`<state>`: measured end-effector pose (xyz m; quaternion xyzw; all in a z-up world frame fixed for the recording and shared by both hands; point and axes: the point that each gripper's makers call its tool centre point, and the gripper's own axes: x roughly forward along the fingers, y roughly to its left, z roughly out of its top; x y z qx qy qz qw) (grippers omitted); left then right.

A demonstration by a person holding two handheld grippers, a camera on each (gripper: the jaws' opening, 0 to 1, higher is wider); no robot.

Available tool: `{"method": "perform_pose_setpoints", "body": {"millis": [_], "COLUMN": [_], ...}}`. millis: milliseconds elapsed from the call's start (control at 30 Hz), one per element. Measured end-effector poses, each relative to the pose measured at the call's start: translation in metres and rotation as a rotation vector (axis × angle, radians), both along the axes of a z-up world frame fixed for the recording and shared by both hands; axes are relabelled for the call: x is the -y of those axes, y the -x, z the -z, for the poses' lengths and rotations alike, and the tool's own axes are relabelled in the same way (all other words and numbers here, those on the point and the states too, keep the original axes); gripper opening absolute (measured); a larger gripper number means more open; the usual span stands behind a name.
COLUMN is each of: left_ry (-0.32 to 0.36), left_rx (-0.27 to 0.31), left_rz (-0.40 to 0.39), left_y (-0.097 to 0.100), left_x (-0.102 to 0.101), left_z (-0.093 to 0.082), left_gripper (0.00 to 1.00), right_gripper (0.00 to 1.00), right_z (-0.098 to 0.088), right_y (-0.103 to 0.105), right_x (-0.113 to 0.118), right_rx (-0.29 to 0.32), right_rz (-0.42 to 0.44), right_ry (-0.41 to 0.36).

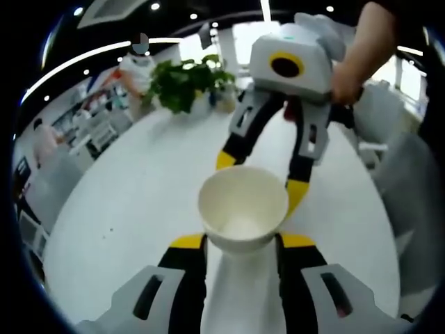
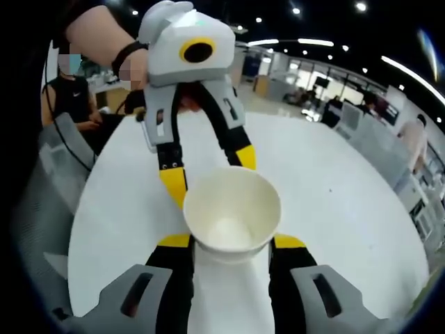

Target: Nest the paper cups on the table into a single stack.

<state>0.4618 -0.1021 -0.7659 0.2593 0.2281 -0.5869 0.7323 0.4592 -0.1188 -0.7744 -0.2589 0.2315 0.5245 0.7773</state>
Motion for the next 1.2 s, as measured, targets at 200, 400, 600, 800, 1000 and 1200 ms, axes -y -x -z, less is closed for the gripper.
{"method": "perform_pose_setpoints", "body": {"millis": [200, 400, 600, 800, 1000, 1200], "left_ry": [-0.01, 0.009, 0.027, 0.046, 0.068, 0.049], "left_rx": [-0.001, -0.023, -0.037, -0.061, -0.054, -0.051], "left_rz": [0.005, -0.021, -0.041, -0.065, -0.068, -0.064], "left_y": [-0.008, -0.014, -0.017, -0.02, -0.022, -0.019], "left_x": [-0.005, -0.006, -0.005, -0.005, -0.003, -0.007], "left_z": [0.009, 0.008, 0.008, 0.007, 0.002, 0.003], "left_gripper": [0.38, 0.38, 0.37, 0.37, 0.37, 0.37], "right_gripper": [0.39, 0.39, 0.4, 0.42, 0.47, 0.48], "right_z": [0.007, 0.007, 0.008, 0.007, 0.009, 0.008], "right_y": [-0.008, -0.014, -0.017, -0.02, -0.021, -0.02], "right_x": [-0.005, -0.005, -0.003, -0.002, -0.003, -0.004], "right_rx": [-0.009, -0.029, -0.039, -0.052, -0.05, -0.052], "right_rz": [-0.005, 0.01, 0.029, 0.064, 0.082, 0.09], "right_ry": [0.01, -0.006, -0.013, -0.028, -0.022, -0.024]}}
